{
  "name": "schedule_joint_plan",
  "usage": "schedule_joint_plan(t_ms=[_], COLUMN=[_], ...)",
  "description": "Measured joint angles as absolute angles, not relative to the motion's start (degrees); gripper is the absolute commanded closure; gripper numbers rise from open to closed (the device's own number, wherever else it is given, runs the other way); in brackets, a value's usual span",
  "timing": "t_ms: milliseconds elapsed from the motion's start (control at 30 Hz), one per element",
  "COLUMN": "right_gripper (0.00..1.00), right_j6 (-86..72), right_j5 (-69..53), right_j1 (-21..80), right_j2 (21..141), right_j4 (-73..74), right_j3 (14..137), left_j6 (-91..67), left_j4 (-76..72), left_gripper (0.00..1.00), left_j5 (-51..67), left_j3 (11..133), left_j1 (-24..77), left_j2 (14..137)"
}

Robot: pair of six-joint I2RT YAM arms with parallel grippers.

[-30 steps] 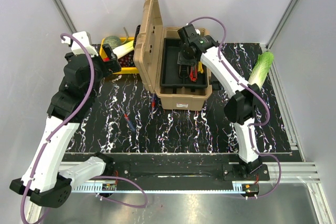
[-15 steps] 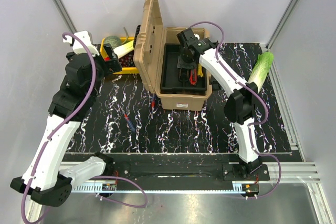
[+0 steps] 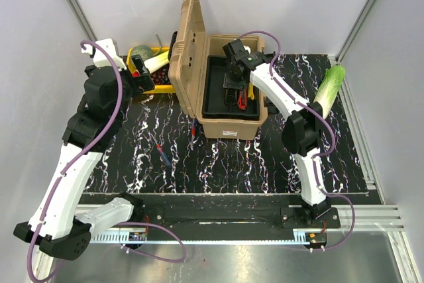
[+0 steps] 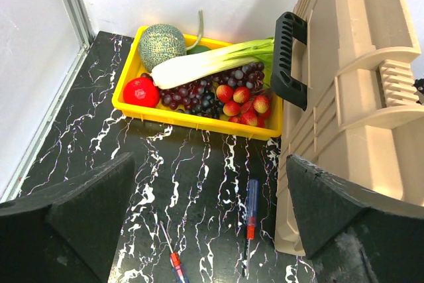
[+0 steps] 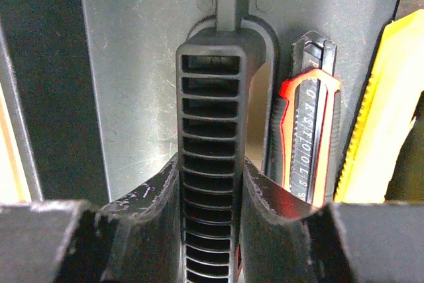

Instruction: Pack the tool kit

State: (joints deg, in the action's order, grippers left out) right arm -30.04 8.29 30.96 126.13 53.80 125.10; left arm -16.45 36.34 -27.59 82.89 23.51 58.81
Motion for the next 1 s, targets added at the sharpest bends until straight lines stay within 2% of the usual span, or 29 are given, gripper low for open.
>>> schedule_joint_plan(t_ms=[100,200,233,333,567,833,1000], right_gripper=[1.0,0.78,0.68,0.52,0.28,0.24,0.24], right_j6=[-30.0,-30.1,-30.1,-30.1,-30.3,-28.3,-26.8], right_j5=[8.3,8.4,8.4,8.5,9.5,10.3,10.3], right_j1=[30.9,30.9,30.9,30.9,31.0,31.0,31.0], right_j2=[126.1,126.0,125.8,125.6,125.2,118.8,108.5], right_j4=[53.3,52.9,52.6,52.3,51.7,51.1,44.4], right_j3=[124.9,124.5,124.2,123.9,124.3,125.1,117.6], left_j6=[-16.4,-16.4,-16.4,-16.5,-17.5,-27.3,-34.1], left_j4=[36.3,36.3,36.3,36.3,37.3,48.1,53.3], left_gripper=[0.01,0.01,0.01,0.01,0.01,0.01,0.01], left_j5=[-27.6,-27.6,-27.6,-27.6,-27.8,-32.4,-25.3], left_j3=[82.9,82.9,82.9,82.9,82.9,82.2,72.5], left_j1=[23.5,23.5,23.5,23.5,23.1,20.1,9.8], left_j2=[58.8,58.9,58.9,58.9,58.9,57.4,55.2])
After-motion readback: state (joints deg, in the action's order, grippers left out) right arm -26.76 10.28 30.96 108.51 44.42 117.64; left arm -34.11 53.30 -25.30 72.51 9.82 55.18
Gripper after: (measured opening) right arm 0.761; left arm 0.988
